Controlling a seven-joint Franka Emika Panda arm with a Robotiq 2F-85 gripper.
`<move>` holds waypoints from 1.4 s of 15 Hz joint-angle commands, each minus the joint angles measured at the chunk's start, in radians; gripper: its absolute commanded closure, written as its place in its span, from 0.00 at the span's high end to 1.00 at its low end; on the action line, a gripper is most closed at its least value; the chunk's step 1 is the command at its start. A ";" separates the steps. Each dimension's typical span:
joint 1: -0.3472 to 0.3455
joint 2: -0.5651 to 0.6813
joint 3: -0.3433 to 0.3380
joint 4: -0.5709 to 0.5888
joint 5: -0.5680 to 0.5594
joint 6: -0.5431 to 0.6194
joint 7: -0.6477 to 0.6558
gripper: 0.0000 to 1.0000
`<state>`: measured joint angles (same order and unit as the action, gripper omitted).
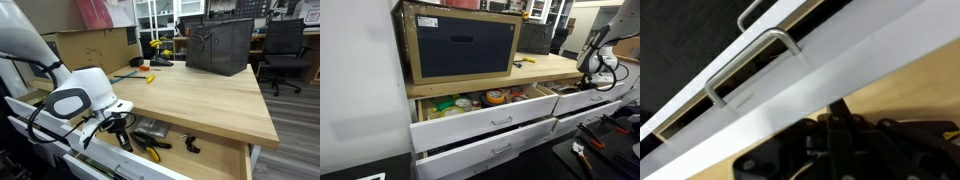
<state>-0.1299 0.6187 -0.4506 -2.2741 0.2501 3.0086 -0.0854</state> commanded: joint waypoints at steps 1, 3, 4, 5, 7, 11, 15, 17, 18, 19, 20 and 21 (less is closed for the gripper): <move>0.115 -0.009 -0.127 -0.034 -0.161 -0.064 0.140 0.00; 0.159 -0.005 -0.165 -0.038 -0.224 -0.094 0.196 0.00; 0.178 0.000 -0.179 -0.037 -0.250 -0.112 0.221 0.00; 0.188 0.005 -0.184 -0.038 -0.270 -0.126 0.241 0.00; 0.213 0.005 -0.196 -0.043 -0.309 -0.158 0.278 0.00; 0.270 0.028 -0.229 -0.038 -0.382 -0.241 0.365 0.00; 0.199 -0.029 -0.138 -0.081 -0.340 -0.203 0.392 0.00; 0.124 -0.092 -0.061 -0.107 -0.278 -0.184 0.360 0.00; 0.092 -0.124 -0.026 -0.126 -0.253 -0.177 0.349 0.00; 0.053 -0.149 0.016 -0.141 -0.226 -0.166 0.341 0.00; 0.020 -0.189 0.053 -0.166 -0.198 -0.159 0.330 0.00; -0.020 -0.227 0.095 -0.192 -0.166 -0.151 0.310 0.00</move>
<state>-0.0498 0.5420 -0.4538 -2.3623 0.0169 2.8240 0.2797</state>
